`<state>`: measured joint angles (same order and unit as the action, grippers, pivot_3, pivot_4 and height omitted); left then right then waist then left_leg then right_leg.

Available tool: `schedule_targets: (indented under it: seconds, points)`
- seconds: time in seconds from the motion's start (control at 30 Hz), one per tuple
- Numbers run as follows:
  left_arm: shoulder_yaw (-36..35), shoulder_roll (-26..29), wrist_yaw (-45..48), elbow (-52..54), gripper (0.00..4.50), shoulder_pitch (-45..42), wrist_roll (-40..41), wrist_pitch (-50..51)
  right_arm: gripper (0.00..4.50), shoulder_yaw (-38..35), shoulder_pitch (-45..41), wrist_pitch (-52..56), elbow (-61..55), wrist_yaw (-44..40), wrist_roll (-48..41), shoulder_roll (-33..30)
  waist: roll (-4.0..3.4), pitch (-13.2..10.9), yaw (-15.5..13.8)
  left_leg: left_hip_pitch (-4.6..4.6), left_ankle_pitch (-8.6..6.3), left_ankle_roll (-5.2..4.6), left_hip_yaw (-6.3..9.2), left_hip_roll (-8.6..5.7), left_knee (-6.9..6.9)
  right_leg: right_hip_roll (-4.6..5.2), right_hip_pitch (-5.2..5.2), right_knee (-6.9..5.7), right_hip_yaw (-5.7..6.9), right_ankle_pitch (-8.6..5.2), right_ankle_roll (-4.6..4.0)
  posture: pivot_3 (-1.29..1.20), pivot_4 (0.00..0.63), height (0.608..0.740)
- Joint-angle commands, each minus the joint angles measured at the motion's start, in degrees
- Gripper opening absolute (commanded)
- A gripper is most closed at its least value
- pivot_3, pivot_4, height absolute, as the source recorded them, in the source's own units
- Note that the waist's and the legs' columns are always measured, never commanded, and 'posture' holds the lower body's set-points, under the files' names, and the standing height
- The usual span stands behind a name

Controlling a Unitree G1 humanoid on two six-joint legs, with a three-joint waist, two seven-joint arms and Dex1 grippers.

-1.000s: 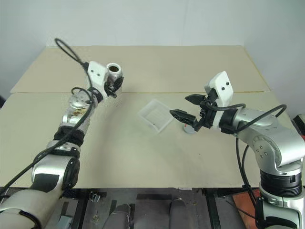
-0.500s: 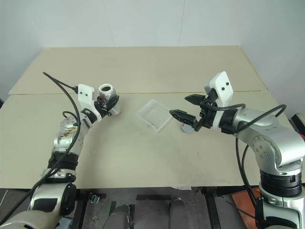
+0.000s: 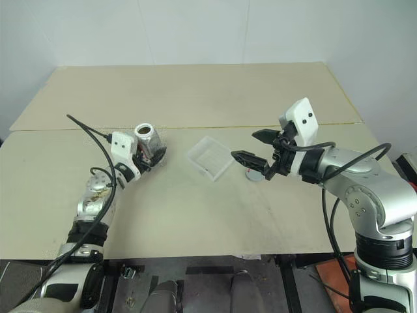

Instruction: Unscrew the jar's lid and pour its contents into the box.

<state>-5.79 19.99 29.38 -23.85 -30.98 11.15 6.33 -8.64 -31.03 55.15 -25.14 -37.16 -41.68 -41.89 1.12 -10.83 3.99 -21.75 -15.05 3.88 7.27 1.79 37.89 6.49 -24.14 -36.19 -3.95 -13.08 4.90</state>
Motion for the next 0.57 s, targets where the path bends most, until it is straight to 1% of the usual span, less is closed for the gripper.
schedule_targets:
  seconds: [0.03,0.13,0.17,0.27,0.3,0.37,0.43,0.5,0.57]
  points:
    - [-1.1,2.8,1.4,8.2,4.48,2.1,1.1,2.4,4.50,0.1,-1.1,-1.3,-0.2,-1.0,0.3,-1.1,0.00,0.0,0.0,-0.02,0.00,0.00,0.00,0.00,0.00,0.00,-0.01,-0.01,0.00,0.00,0.00,0.00,0.150,0.740]
    - [-2.7,7.6,5.4,16.7,4.48,7.2,3.7,6.6,4.50,0.1,-0.6,-1.9,-0.3,-2.3,0.3,-1.9,-0.01,0.0,0.2,-0.01,0.00,0.00,0.00,0.02,-0.01,0.00,-0.04,-0.02,0.00,0.00,0.00,0.00,0.150,0.740]
    - [-3.8,9.8,7.3,20.1,4.48,9.2,5.7,9.5,4.50,0.0,-0.3,-2.0,-0.4,-2.6,0.3,-2.1,-0.02,0.0,0.2,0.01,0.00,0.00,-0.01,0.02,-0.02,-0.01,-0.03,-0.03,-0.02,0.00,0.00,0.00,0.150,0.740]
    - [-10.7,19.9,16.8,32.0,4.48,18.5,14.0,16.2,4.50,-1.3,1.0,-2.6,-0.4,-3.9,0.0,-3.2,-0.02,0.0,0.6,0.03,-0.03,-0.05,-0.02,0.08,-0.07,-0.05,-0.05,-0.03,-0.03,0.00,-0.01,0.00,0.150,0.740]
    - [-13.1,22.4,19.9,34.4,4.48,21.0,16.6,16.9,4.50,-1.6,1.5,-3.0,-0.3,-4.3,0.0,-3.5,-0.02,0.0,0.5,0.00,-0.04,-0.07,-0.03,0.10,-0.10,-0.06,-0.11,-0.03,-0.04,-0.01,-0.02,0.00,0.150,0.740]
    - [-19.1,27.4,27.0,37.3,4.48,25.5,22.7,19.1,4.50,-2.0,2.5,-3.8,-0.4,-5.1,0.1,-4.0,-0.02,0.0,0.0,0.03,-0.06,-0.10,-0.04,0.11,-0.10,-0.06,-0.08,0.06,-0.04,-0.02,-0.04,0.00,0.150,0.740]
    - [-24.3,30.9,32.8,38.3,4.48,28.2,26.9,19.3,4.50,-2.6,3.1,-4.3,-0.4,-5.9,0.0,-4.6,-0.03,0.0,-0.4,0.07,-0.07,-0.11,-0.07,0.12,-0.10,-0.05,-0.02,0.12,-0.03,-0.03,-0.05,0.00,0.150,0.740]
    - [-27.5,33.5,35.6,37.7,4.48,28.2,29.8,20.5,4.50,-3.4,3.5,-5.0,-0.1,-7.2,-0.3,-5.5,-0.03,0.0,-1.1,0.11,-0.08,-0.14,-0.10,0.13,-0.10,-0.05,0.02,0.13,-0.03,-0.04,-0.06,0.00,0.150,0.740]
    - [-28.3,34.4,35.9,36.9,4.48,27.2,31.0,21.0,4.50,-3.7,3.7,-5.5,0.0,-7.7,-0.2,-5.9,-0.03,0.0,-1.4,0.12,-0.10,-0.16,-0.12,0.14,-0.10,-0.05,0.04,0.15,-0.03,-0.04,-0.06,0.00,0.150,0.740]
